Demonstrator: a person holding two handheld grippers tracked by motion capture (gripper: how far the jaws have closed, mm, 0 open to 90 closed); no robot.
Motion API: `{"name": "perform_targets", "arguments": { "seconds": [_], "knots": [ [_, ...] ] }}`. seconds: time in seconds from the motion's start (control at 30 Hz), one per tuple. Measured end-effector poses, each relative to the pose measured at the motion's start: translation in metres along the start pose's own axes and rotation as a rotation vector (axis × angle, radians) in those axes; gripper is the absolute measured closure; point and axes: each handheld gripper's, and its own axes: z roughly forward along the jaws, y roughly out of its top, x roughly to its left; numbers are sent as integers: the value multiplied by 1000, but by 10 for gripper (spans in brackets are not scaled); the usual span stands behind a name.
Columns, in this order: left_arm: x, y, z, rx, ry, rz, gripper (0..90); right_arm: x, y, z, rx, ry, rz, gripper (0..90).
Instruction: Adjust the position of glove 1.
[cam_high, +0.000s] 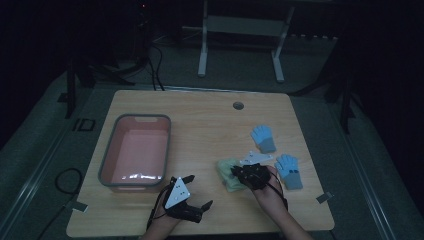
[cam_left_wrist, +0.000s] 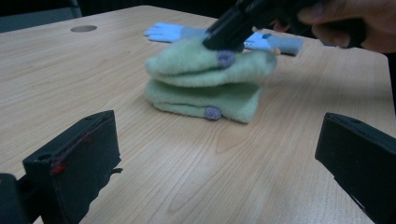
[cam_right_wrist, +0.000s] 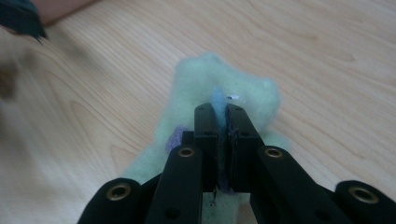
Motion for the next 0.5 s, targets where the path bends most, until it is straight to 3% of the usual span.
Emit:
{"name": "perform_targets", "arguments": {
  "seconds": [0.13,0.23,0.3,0.43,0.5],
  "knots": [
    [0,0,0,1,1,0,0,-1,-7,8,27,3,4,844],
    [0,0,1,0,38,-11,0,0,-13,13,38,11,8,841],
    [2,0,1,-2,33,-27,0,0,-14,14,35,13,10,841],
    [3,1,2,8,5,-14,0,2,-13,11,34,15,4,806],
    [3,1,2,8,11,-11,0,2,-12,9,28,18,6,787]
  ]
}}
